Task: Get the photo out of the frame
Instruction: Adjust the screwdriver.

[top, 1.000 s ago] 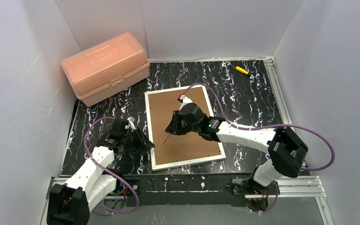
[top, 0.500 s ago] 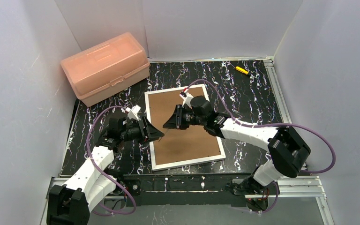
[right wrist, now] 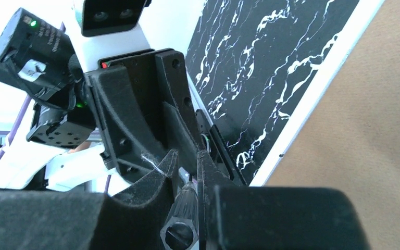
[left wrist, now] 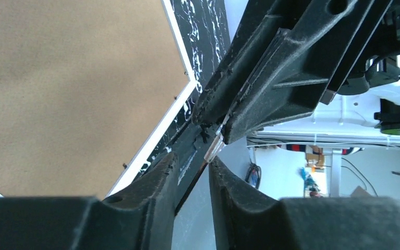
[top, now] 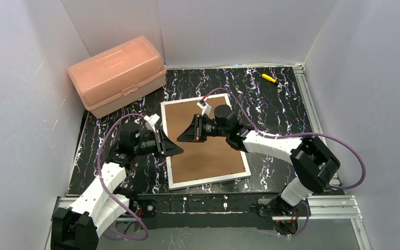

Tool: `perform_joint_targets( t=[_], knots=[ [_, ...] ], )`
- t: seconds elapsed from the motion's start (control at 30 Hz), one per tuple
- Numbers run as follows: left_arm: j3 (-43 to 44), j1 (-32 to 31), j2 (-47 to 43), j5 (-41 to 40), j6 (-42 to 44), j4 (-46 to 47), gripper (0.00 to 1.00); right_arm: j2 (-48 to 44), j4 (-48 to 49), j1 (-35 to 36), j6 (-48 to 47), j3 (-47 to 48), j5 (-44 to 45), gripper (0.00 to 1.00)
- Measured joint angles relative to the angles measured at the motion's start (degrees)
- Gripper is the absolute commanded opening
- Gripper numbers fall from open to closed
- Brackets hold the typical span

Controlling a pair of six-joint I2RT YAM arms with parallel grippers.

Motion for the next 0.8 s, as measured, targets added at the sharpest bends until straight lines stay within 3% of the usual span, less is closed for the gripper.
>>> perform_joint_targets(
  t=[0.1,0.17,0.2,0.37,0.43,0.63,0.8],
  knots=[
    [0.2,0.0,1.1,1.4,0.4,-0.3,0.0,0.3,0.6,-0.1,0.7,0.0,-0.6,0.01],
    [0.9,-0.3,1.4,2.6,1.9,-0.4,0.0,0.6,0.7,-0.5,2.5,-0.1,-1.4,0.04],
    [1.6,-0.7,1.6,3.0,3.0,-1.0,0.0,0.7,0.8,-0.6,3.2,-0.1,-1.7,0.1],
    [6.9,-0.8,3.9,4.8,8.3,-8.4,0.0,0.7,-0.4,-1.7,-0.3,0.2,-6.3,0.71],
    [9.6,-0.7,5.5,5.4,10.4,-11.8,0.0,0.9,-3.4,-2.3,-4.5,0.3,-9.7,0.81],
    [11.1,-0.5,9.2,8.1,14.3,-18.7,0.0,0.9,-11.8,-3.1,-16.0,1.9,-17.6,0.8],
    [11.9,-0.6,10.2,11.0,16.1,-20.5,0.0,0.9,-15.1,-4.0,-21.4,3.7,-23.1,0.67]
  ],
)
